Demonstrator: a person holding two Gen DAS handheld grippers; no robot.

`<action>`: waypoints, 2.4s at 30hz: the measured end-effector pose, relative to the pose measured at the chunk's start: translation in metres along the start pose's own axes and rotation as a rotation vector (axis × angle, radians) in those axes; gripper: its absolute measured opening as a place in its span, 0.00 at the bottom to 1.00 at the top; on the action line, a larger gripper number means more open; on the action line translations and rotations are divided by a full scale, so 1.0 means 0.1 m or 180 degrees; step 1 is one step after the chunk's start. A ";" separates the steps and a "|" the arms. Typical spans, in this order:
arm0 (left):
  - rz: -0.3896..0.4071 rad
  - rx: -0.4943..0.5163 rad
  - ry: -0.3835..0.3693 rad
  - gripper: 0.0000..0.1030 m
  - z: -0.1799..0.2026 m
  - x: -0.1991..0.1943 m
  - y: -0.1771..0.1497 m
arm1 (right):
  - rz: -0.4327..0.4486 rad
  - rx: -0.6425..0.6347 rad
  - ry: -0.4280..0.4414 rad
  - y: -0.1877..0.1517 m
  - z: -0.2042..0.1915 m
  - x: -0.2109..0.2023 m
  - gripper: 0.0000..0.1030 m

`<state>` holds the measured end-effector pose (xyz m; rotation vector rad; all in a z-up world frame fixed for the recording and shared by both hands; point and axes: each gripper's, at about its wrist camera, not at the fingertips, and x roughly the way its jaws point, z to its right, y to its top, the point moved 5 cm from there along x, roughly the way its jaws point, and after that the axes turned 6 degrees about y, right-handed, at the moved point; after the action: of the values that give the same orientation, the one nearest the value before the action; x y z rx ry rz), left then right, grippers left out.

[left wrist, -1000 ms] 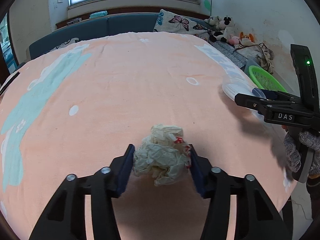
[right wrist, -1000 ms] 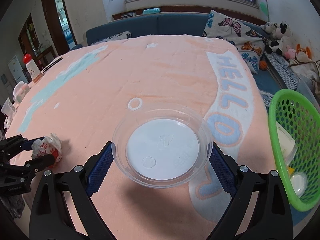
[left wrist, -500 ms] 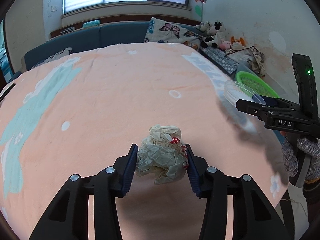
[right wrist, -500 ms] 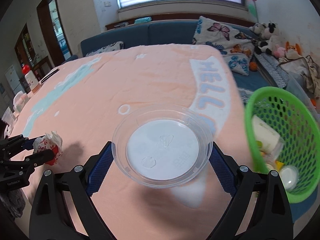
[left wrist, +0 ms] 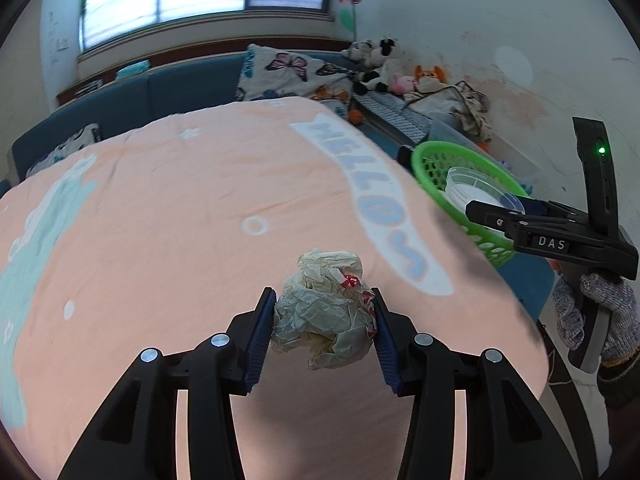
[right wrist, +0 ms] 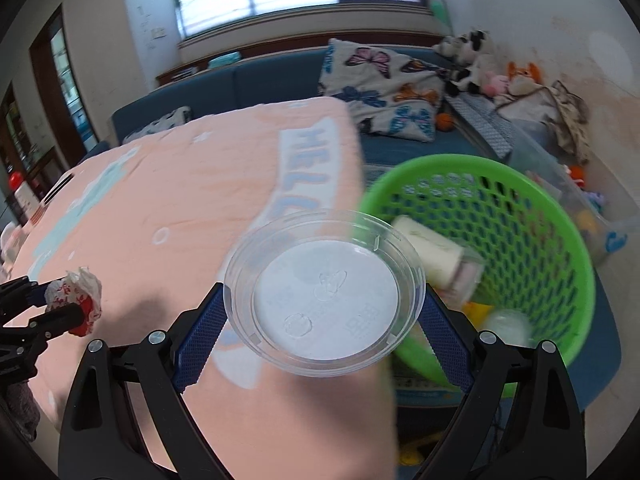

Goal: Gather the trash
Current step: 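Carry the lid and tissue ball to the green basket with both tools, then release the lid with the right tool while the left tool drops the tissue into the basket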

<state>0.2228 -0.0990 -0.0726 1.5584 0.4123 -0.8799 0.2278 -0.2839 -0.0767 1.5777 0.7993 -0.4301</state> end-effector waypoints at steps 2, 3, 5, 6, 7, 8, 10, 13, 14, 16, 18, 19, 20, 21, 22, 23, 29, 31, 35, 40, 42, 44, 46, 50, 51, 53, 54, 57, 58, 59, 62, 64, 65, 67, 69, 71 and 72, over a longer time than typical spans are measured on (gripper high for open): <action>0.0012 0.0051 -0.0030 0.44 0.09 0.01 0.05 | 0.0011 0.0043 -0.0055 -0.01 0.12 -0.04 0.89; 0.0020 0.0081 -0.0050 0.44 0.15 0.02 0.08 | 0.0017 0.0074 -0.0095 -0.01 0.20 -0.07 0.89; 0.0028 0.0121 -0.0095 0.44 0.25 0.04 0.14 | 0.0018 0.0114 -0.0153 -0.02 0.32 -0.10 0.89; 0.0028 0.0133 -0.0110 0.44 0.29 0.05 0.16 | 0.0018 0.0127 -0.0183 -0.02 0.37 -0.12 0.89; 0.0030 0.0151 -0.0129 0.44 0.34 0.06 0.19 | 0.0017 0.0150 -0.0227 -0.03 0.45 -0.13 0.89; 0.0033 0.0167 -0.0140 0.44 0.37 0.07 0.21 | 0.0013 0.0176 -0.0261 -0.03 0.53 -0.15 0.89; 0.0043 0.0205 -0.0172 0.44 0.46 0.08 0.26 | 0.0009 0.0223 -0.0318 -0.05 0.66 -0.18 0.89; 0.0061 0.0272 -0.0222 0.44 0.59 0.10 0.35 | -0.0010 0.0295 -0.0412 -0.06 0.86 -0.21 0.89; 0.0068 0.0289 -0.0229 0.44 0.62 0.10 0.37 | -0.0017 0.0305 -0.0427 -0.05 0.90 -0.21 0.89; 0.0088 0.0330 -0.0249 0.44 0.70 0.12 0.43 | -0.0033 0.0364 -0.0461 -0.07 1.02 -0.22 0.89; 0.0102 0.0365 -0.0262 0.44 0.77 0.13 0.48 | -0.0044 0.0444 -0.0473 -0.08 1.12 -0.22 0.90; 0.0109 0.0380 -0.0268 0.44 0.80 0.14 0.51 | -0.0053 0.0477 -0.0475 -0.09 1.15 -0.22 0.90; 0.0112 0.0389 -0.0277 0.44 0.83 0.15 0.54 | -0.0057 0.0502 -0.0477 -0.10 1.18 -0.22 0.90; 0.0112 0.0393 -0.0287 0.44 0.85 0.16 0.55 | -0.0067 0.0531 -0.0484 -0.11 1.23 -0.21 0.90; 0.0109 0.0397 -0.0302 0.44 0.87 0.18 0.58 | -0.0077 0.0546 -0.0489 -0.13 1.24 -0.21 0.90; 0.0108 0.0401 -0.0313 0.44 0.90 0.19 0.60 | -0.0083 0.0557 -0.0489 -0.15 1.25 -0.21 0.90; 0.0096 0.0483 -0.0355 0.44 1.07 0.27 0.68 | -0.0080 0.0588 -0.0484 -0.17 1.33 -0.20 0.91; 0.0088 0.0510 -0.0369 0.44 1.13 0.30 0.71 | -0.0069 0.0604 -0.0480 -0.16 1.36 -0.20 0.91; 0.0085 0.0565 -0.0408 0.44 1.22 0.34 0.76 | -0.0041 0.0623 -0.0488 -0.15 1.40 -0.24 0.91; 0.0059 0.0642 -0.0482 0.44 1.41 0.44 0.84 | 0.0005 0.0604 -0.0517 -0.18 1.40 -0.38 0.91; 0.0044 0.0678 -0.0505 0.44 1.49 0.47 0.86 | 0.0028 0.0593 -0.0532 -0.20 1.40 -0.45 0.91; 0.0036 0.0734 -0.0517 0.44 1.58 0.51 0.88 | 0.0042 0.0596 -0.0533 -0.22 1.41 -0.50 0.91; 0.0024 0.0773 -0.0523 0.44 1.66 0.55 0.91 | 0.0058 0.0603 -0.0549 -0.25 1.42 -0.55 0.91; 0.0002 0.0832 -0.0517 0.44 1.79 0.63 0.95 | 0.0082 0.0636 -0.0544 -0.30 1.42 -0.62 0.91; -0.0013 0.0840 -0.0523 0.45 1.82 0.66 0.96 | 0.0089 0.0637 -0.0543 -0.31 1.42 -0.63 0.91; -0.0044 0.0849 -0.0547 0.45 1.88 0.71 0.99 | 0.0093 0.0633 -0.0535 -0.33 1.40 -0.65 0.91; -0.0056 0.0858 -0.0550 0.45 1.91 0.73 1.00 | 0.0090 0.0628 -0.0531 -0.34 1.39 -0.66 0.91; -0.0086 0.0873 -0.0572 0.46 1.98 0.80 1.04 | 0.0085 0.0606 -0.0525 -0.37 1.36 -0.66 0.91; -0.0093 0.0874 -0.0574 0.46 2.00 0.82 1.05 | 0.0085 0.0608 -0.0519 -0.38 1.36 -0.67 0.91; -0.0104 0.0873 -0.0577 0.46 2.02 0.84 1.06 | 0.0081 0.0614 -0.0506 -0.39 1.36 -0.66 0.91; -0.0139 0.0856 -0.0588 0.47 2.06 0.91 1.10 | 0.0077 0.0616 -0.0489 -0.41 1.35 -0.66 0.91; -0.0158 0.0846 -0.0598 0.47 2.08 0.96 1.12 | 0.0072 0.0620 -0.0485 -0.42 1.35 -0.66 0.91; -0.0165 0.0844 -0.0601 0.48 2.09 0.98 1.12 | 0.0070 0.0623 -0.0485 -0.43 1.36 -0.65 0.91; -0.0183 0.0849 -0.0607 0.49 2.11 1.03 1.13 | 0.0068 0.0632 -0.0487 -0.44 1.36 -0.66 0.91; -0.0189 0.0855 -0.0609 0.50 2.12 1.08 1.14 | 0.0069 0.0662 -0.0482 -0.46 1.38 -0.66 0.91; -0.0206 0.0846 -0.0620 0.52 2.14 1.12 1.14 | 0.0061 0.0686 -0.0475 -0.48 1.40 -0.65 0.91; -0.0207 0.0842 -0.0627 0.56 2.15 1.13 1.14 | 0.0057 0.0693 -0.0478 -0.49 1.41 -0.64 0.91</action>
<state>0.3123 -0.3522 -0.0717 1.6857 0.2116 -1.1642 0.1730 -0.4357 -0.0923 1.7290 0.6392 -0.6322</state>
